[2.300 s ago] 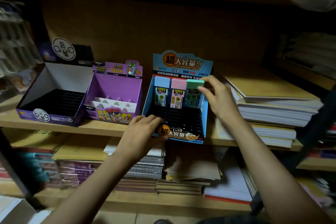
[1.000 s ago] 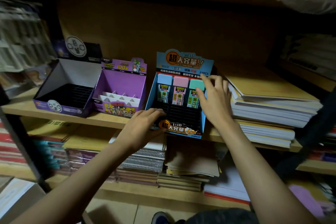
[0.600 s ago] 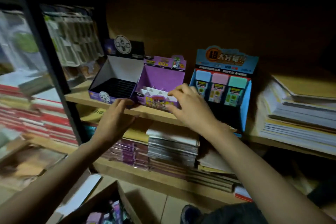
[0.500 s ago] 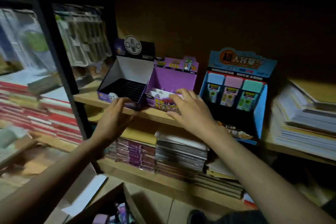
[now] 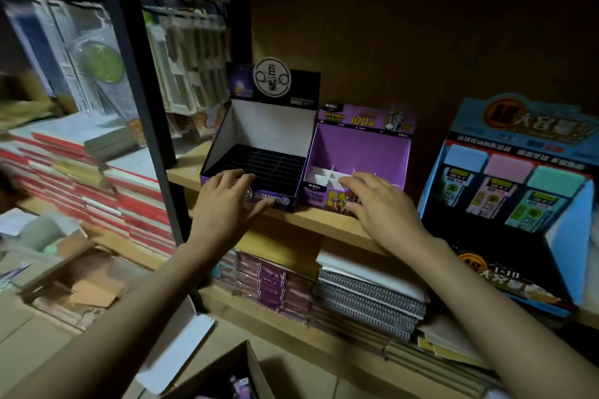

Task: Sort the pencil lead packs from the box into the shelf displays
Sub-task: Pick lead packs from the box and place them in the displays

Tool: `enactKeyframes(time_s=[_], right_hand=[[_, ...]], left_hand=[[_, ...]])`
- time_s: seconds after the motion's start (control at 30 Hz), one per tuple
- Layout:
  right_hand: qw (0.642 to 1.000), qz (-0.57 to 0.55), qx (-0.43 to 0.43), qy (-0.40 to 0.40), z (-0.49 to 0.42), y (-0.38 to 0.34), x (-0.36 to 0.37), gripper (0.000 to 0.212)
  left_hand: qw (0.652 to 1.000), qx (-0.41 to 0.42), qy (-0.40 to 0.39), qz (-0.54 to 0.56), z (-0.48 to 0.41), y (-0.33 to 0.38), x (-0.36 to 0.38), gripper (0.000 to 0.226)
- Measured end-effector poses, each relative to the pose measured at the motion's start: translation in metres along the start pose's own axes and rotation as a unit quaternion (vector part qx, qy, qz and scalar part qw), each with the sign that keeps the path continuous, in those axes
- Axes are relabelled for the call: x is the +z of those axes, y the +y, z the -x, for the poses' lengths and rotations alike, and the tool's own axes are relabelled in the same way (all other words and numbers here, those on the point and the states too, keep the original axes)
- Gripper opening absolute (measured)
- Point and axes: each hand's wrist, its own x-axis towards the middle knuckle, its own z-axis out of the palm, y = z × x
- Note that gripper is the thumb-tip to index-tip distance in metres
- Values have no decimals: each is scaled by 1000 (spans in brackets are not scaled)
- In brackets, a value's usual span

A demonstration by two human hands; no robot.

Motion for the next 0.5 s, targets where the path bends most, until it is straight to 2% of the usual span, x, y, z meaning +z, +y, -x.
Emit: enactKeyframes(time_s=[0.13,0.3,0.4,0.5], right_hand=[[998,-57,-21,-15,-6,-3,-1,47],[997,-65,-21,-38,-6,-7,-8,51],[998,-66,15,14,9,0,-24,55],[986,-79,97,108,34,21,-45,53]], left_hand=[[999,-38,18,-8,11,3,1,69],[998,-57,-8,-14,7,5,-6,71],[999,-52,9,-10,9,16,-13,71],[997,56,47,16,12,39,-17,59]])
